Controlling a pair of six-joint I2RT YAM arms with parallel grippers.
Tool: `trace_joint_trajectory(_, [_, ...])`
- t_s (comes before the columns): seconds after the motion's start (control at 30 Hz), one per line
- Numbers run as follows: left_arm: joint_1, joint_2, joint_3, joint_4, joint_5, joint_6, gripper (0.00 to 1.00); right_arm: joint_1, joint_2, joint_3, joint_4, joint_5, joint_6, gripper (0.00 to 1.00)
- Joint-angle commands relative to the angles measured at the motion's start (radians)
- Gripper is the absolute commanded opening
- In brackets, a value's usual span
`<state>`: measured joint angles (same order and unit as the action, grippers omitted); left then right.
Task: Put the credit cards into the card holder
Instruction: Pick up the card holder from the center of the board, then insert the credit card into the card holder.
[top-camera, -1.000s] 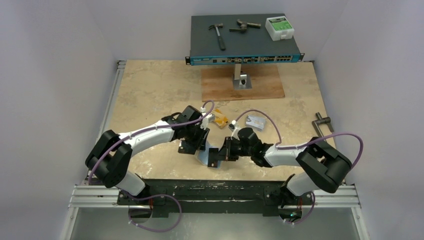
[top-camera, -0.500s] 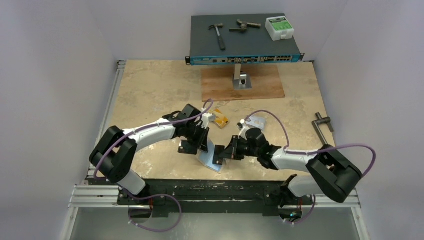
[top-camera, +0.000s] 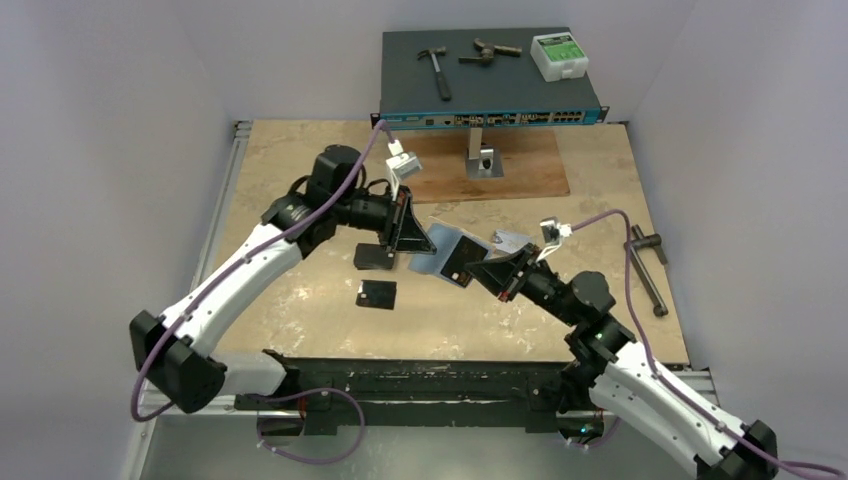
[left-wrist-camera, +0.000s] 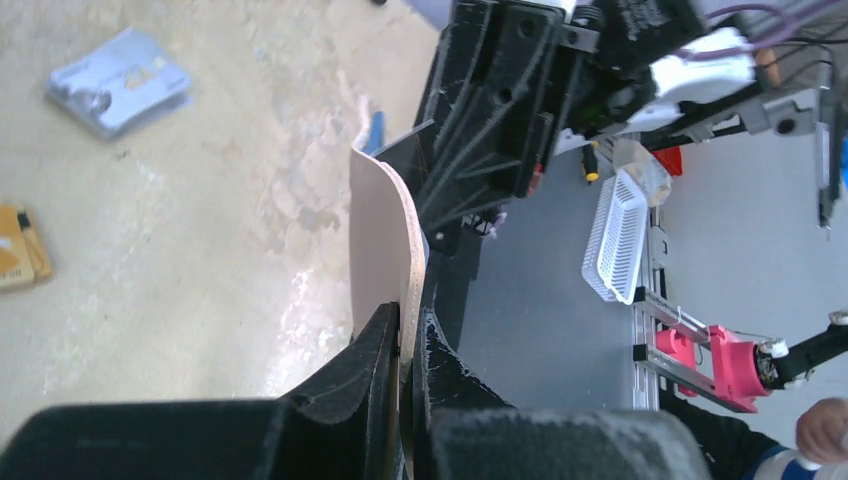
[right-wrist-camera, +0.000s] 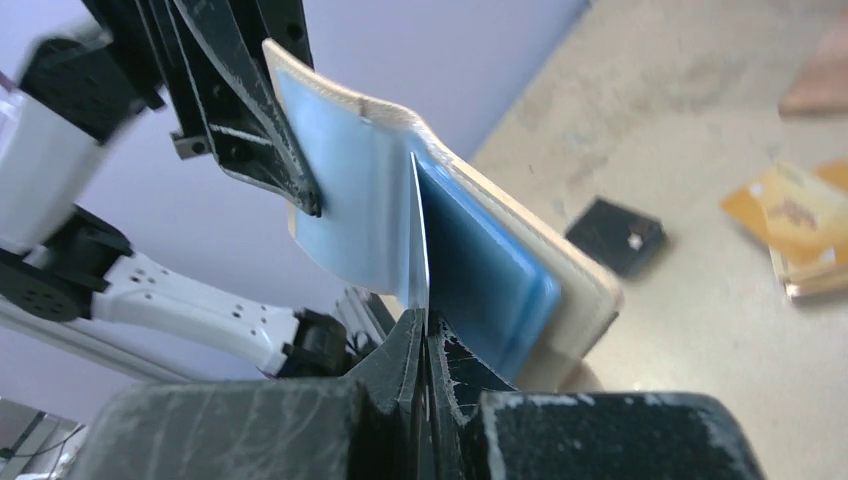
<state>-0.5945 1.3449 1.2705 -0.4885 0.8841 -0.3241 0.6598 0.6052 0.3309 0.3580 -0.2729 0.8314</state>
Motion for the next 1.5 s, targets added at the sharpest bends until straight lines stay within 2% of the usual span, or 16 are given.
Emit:
trace_joint_trajectory(0.0, [0.004, -0.11, -0.012, 0.103, 0.134, -0.077, 0.0, -0.003, -0.107, 0.075, -0.038, 0.095, -0.103, 0.0])
trace_joint_trajectory(0.2, [0.003, -0.15, 0.006, 0.108, 0.133, -0.108, 0.0, -0.002, -0.13, 0.165, 0.016, 0.066, -0.134, 0.0])
trace_joint_trajectory(0.37, [0.004, -0.152, 0.139, 0.082, 0.115, -0.069, 0.0, -0.003, -0.078, 0.182, 0.143, -0.026, -0.078, 0.0])
trace_joint_trajectory(0.53, [0.005, -0.164, 0.212, 0.076, 0.088, -0.065, 0.0, -0.002, -0.077, 0.204, 0.156, -0.038, -0.067, 0.0])
trace_joint_trajectory(0.8, [0.005, -0.192, 0.195, 0.108, 0.067, -0.095, 0.0, -0.002, -0.077, 0.196, 0.277, -0.019, -0.015, 0.0])
trace_joint_trajectory(1.0, [0.004, -0.202, 0.185, 0.125, 0.068, -0.116, 0.0, 0.005, 0.009, 0.21, 0.423, -0.049, 0.035, 0.0])
trace_joint_trajectory(1.47, [0.004, -0.211, 0.165, 0.162, 0.072, -0.142, 0.0, 0.037, 0.101, 0.236, 0.5, -0.04, 0.041, 0.0])
